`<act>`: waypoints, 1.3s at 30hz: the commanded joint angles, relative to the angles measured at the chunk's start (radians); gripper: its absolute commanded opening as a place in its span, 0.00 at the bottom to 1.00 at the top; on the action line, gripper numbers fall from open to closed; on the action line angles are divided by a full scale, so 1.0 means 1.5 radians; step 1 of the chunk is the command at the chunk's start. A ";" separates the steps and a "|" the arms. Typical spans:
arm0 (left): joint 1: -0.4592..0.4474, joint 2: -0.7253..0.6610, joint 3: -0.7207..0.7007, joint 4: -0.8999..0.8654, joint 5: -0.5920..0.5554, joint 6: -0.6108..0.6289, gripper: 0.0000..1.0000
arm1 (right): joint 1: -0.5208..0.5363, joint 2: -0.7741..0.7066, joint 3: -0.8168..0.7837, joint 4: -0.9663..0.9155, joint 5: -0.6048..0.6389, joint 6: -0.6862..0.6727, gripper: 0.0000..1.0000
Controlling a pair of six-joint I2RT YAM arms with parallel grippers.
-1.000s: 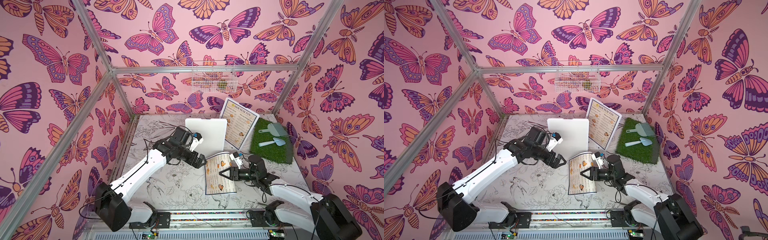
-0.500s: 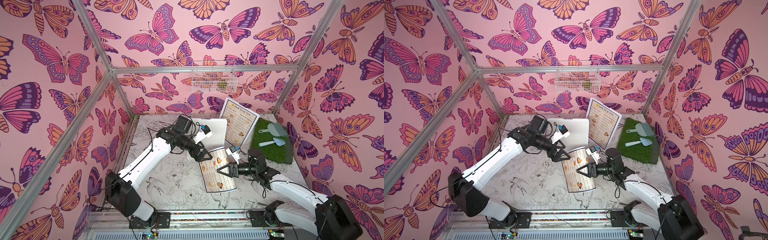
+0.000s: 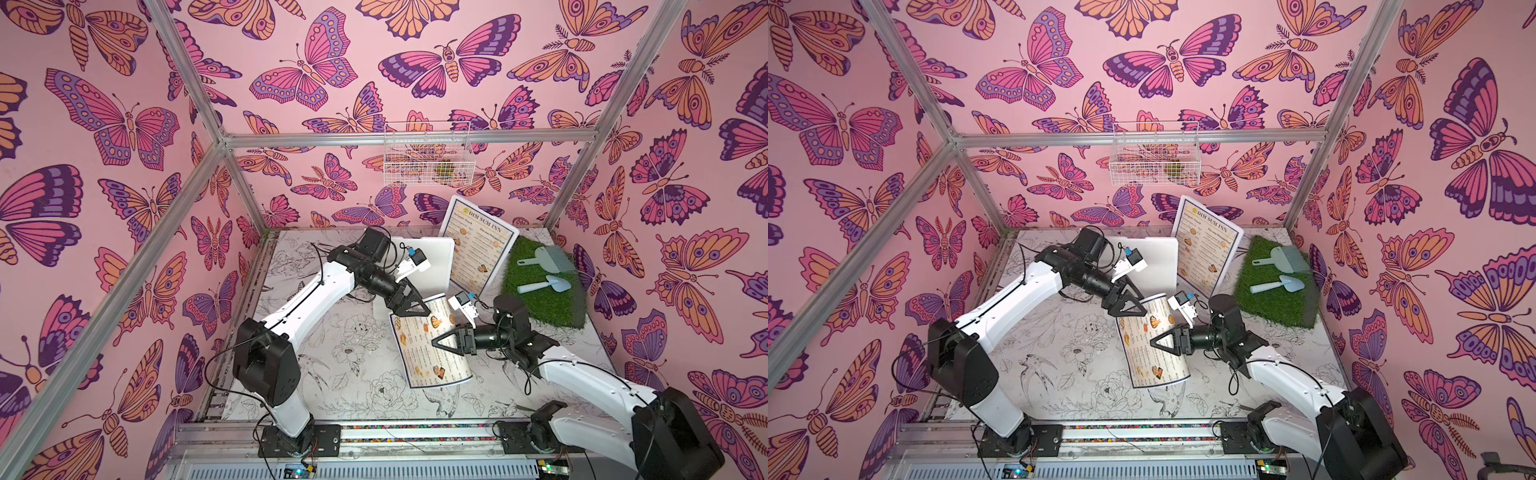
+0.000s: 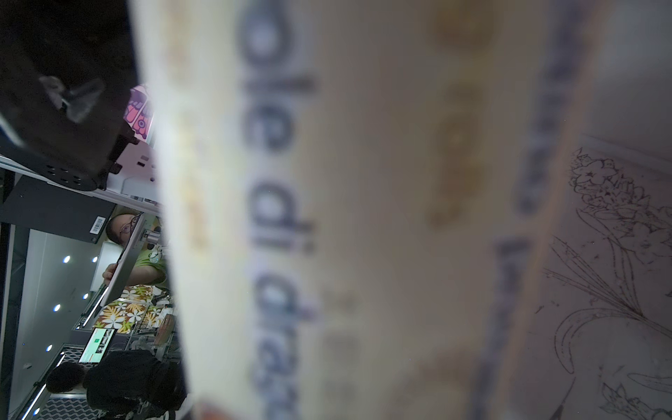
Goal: Insert the menus into the narrow rack
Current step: Pick up the menu from the center of the board.
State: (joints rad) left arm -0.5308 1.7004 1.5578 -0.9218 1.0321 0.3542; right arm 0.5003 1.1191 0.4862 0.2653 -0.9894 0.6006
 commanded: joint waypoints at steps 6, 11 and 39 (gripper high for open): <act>-0.004 0.026 0.025 -0.078 0.068 0.051 0.71 | 0.011 0.005 0.025 -0.009 -0.023 -0.013 0.57; -0.010 0.021 0.026 -0.091 0.071 0.063 0.60 | 0.012 0.004 0.031 -0.025 -0.014 -0.020 0.57; -0.003 0.015 0.044 -0.124 0.020 0.087 0.05 | 0.012 -0.003 0.065 -0.126 0.029 -0.072 0.66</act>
State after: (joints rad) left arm -0.5423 1.7237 1.6066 -1.0771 1.0725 0.4694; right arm 0.5121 1.1267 0.5392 0.1360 -0.9768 0.5362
